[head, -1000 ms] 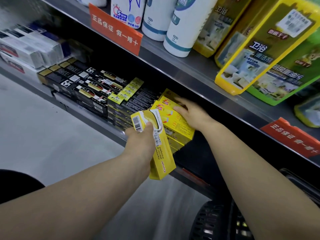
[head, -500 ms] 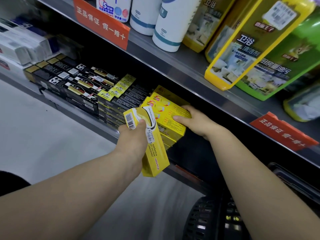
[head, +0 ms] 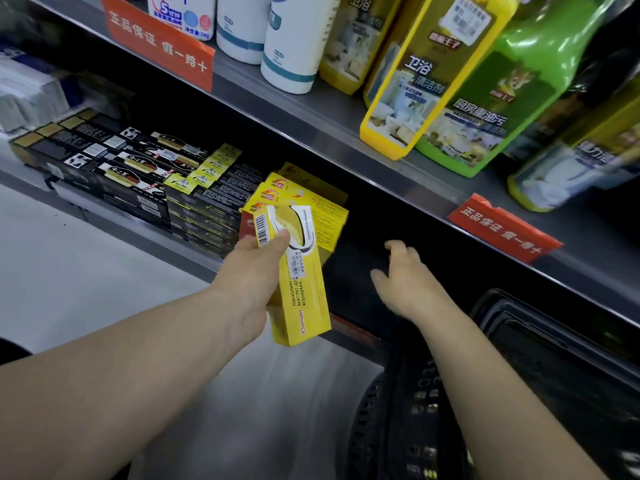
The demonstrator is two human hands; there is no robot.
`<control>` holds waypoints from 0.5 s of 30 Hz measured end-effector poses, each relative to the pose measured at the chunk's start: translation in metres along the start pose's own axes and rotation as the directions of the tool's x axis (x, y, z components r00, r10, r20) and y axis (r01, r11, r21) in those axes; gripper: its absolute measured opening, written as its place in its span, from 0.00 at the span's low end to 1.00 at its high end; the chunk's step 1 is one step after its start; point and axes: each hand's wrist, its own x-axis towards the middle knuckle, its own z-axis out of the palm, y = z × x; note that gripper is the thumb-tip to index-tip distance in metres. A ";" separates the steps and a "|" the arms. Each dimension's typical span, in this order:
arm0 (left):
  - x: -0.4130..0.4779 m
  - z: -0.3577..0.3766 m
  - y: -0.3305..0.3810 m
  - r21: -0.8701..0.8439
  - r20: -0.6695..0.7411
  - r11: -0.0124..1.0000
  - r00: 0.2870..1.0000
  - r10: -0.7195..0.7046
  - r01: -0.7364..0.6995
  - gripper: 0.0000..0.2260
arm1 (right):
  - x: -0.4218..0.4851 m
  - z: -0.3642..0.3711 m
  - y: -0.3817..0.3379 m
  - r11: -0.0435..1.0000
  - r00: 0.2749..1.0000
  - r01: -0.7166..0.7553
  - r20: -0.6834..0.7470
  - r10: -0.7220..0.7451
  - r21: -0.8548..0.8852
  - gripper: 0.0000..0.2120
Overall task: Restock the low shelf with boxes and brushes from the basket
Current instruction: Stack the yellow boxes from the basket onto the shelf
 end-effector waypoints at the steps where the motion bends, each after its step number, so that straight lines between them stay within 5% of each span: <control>1: -0.002 0.001 -0.002 0.017 0.017 1.000 1.000 0.004 -0.004 0.06 | -0.008 -0.001 0.008 0.998 0.994 -0.053 0.091 0.055 -0.027 0.24; 5: -0.010 0.009 -0.007 0.093 0.087 0.995 0.996 -0.034 0.026 0.07 | -0.021 -0.009 0.022 0.986 0.936 -0.153 0.331 0.124 0.064 0.18; 11: -0.018 0.019 -0.017 0.306 0.195 0.951 0.981 -0.013 -0.048 0.13 | -0.036 -0.011 0.036 0.996 0.944 -0.092 0.320 0.085 0.005 0.22; 13: -0.018 0.023 -0.019 0.369 0.225 0.926 0.974 -0.012 -0.074 0.17 | -0.045 -0.014 0.038 0.993 0.948 0.030 0.312 -0.066 0.118 0.34; 15: -0.018 0.028 -0.021 0.364 0.236 0.929 0.972 -0.016 -0.073 0.18 | -0.051 -0.015 0.031 0.885 0.904 0.132 0.312 -0.292 0.446 0.37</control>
